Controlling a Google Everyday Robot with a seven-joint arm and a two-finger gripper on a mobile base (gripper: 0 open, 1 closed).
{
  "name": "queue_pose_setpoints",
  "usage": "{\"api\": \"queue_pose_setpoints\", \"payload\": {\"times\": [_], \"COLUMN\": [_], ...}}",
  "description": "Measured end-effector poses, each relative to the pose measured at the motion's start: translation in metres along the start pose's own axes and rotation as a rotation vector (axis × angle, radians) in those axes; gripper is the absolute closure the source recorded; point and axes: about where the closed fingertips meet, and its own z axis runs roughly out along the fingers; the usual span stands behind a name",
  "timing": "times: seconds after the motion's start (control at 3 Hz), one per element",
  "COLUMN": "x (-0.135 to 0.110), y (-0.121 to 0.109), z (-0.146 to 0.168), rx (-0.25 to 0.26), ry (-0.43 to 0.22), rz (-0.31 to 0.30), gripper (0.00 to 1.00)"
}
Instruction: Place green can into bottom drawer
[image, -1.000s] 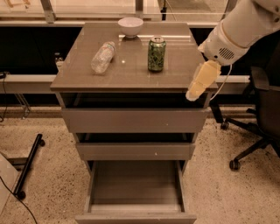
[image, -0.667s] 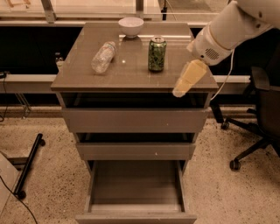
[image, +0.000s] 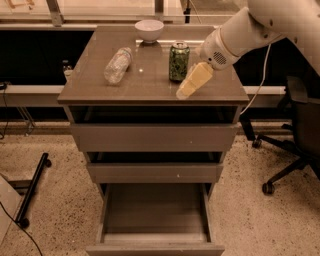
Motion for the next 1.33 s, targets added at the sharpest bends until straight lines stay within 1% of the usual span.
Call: {"api": "queue_pose_setpoints", "payload": {"times": [0.67, 1.0, 1.33], "x": [-0.021, -0.028, -0.03], "y": [-0.043, -0.055, -0.07], "z": [0.037, 0.049, 0.065], "rx": [0.019, 0.017, 0.013], "ry": [-0.107, -0.139, -0.154], "rz": [0.087, 0.113, 0.146], "gripper": [0.0, 0.0, 0.0]}}
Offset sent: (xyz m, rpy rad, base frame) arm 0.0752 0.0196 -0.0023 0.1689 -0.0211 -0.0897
